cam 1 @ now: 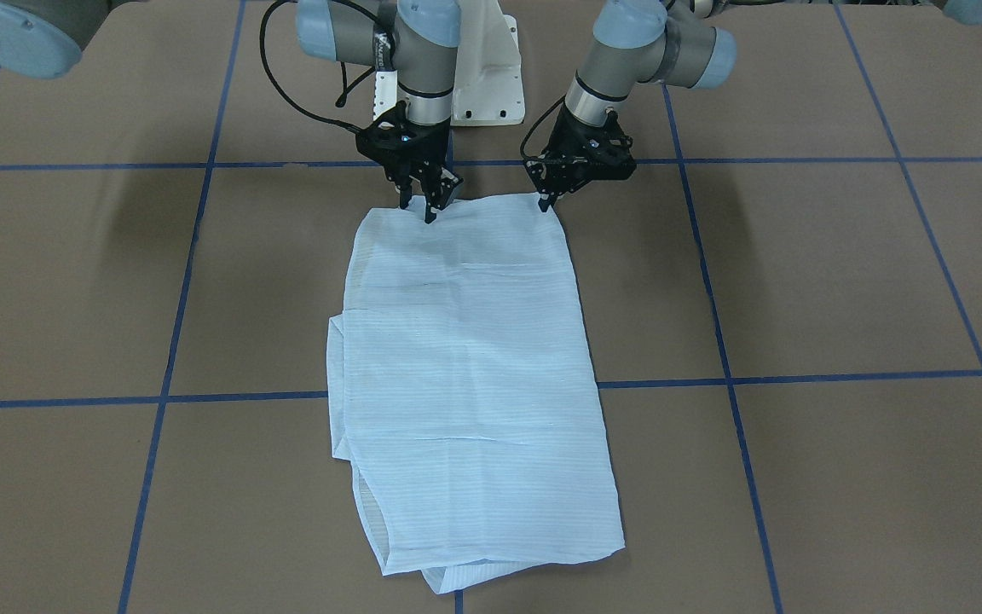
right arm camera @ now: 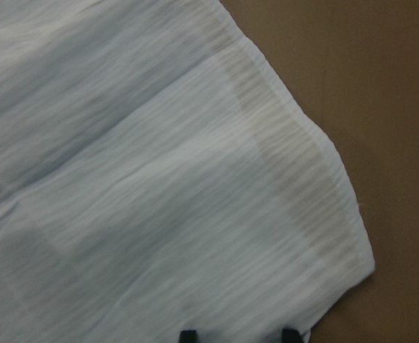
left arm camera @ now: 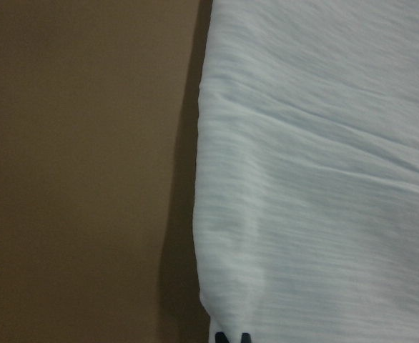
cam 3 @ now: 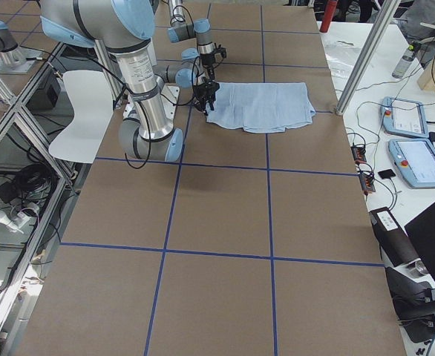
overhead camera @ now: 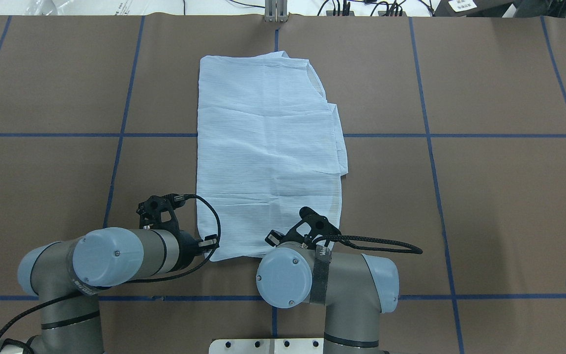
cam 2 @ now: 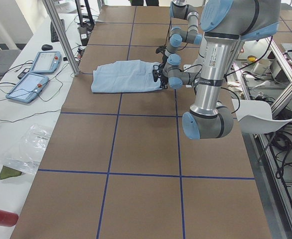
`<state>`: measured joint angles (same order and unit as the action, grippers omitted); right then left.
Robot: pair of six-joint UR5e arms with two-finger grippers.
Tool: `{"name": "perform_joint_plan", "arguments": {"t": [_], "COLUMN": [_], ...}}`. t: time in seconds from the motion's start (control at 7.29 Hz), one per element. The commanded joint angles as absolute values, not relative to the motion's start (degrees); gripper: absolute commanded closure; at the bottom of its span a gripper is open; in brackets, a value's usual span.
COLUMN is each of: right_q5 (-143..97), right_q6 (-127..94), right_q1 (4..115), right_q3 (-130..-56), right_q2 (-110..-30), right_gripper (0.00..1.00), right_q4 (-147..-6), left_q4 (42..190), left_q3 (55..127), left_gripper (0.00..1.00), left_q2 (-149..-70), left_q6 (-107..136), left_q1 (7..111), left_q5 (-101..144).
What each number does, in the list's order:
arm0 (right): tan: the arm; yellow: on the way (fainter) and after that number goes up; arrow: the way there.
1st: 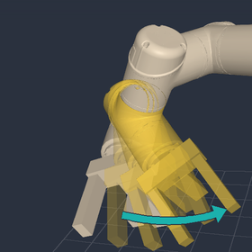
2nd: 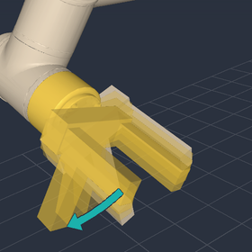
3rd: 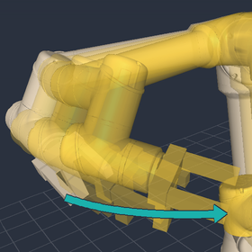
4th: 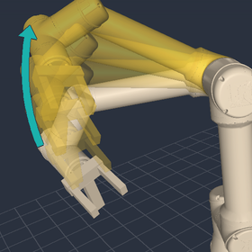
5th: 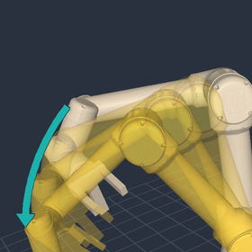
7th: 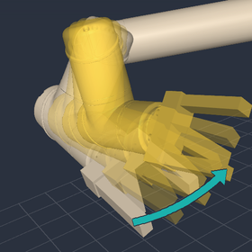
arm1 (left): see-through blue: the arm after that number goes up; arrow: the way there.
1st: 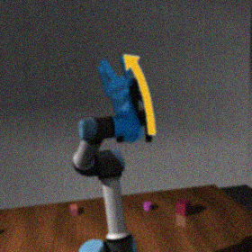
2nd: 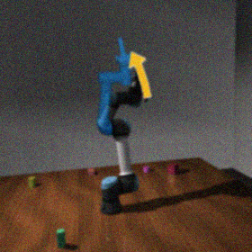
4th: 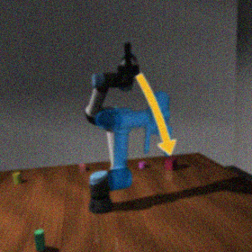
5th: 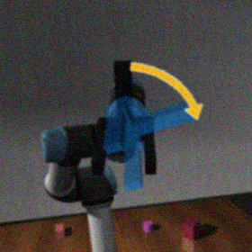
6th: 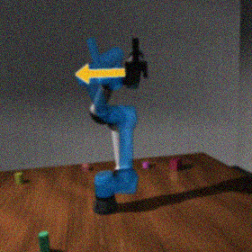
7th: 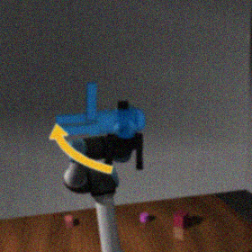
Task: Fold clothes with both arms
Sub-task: 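Hold both grippers at the near edge of the folded shirt, then grasp the near edge of the shirt with both grippers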
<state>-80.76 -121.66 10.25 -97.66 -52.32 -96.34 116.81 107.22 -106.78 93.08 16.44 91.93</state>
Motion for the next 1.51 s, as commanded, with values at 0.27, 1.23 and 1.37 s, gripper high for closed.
{"name": "perform_joint_plan", "arguments": {"t": [0.27,1.23,1.37], "right_q5": [-80.6,-81.0,-81.1], "right_q6": [-121.9,-121.2,-121.2], "right_q1": [10.6,10.7,9.7], "right_q3": [-98.3,-116.6,-119.8], "right_q2": [-52.5,-55.5,-55.5], "right_gripper": [1.0,1.0,1.0], "right_q4": [-96.3,-107.8,-110.3], "left_q4": [116.8,109.5,104.8], "left_q3": [107.2,119.7,125.5], "left_gripper": [1.0,1.0,1.0], "left_q2": [-107.1,-107.7,-108.1], "left_q6": [93.1,92.5,92.5], "left_q1": [16.4,16.3,16.2], "left_q5": [91.9,93.0,93.2]}}
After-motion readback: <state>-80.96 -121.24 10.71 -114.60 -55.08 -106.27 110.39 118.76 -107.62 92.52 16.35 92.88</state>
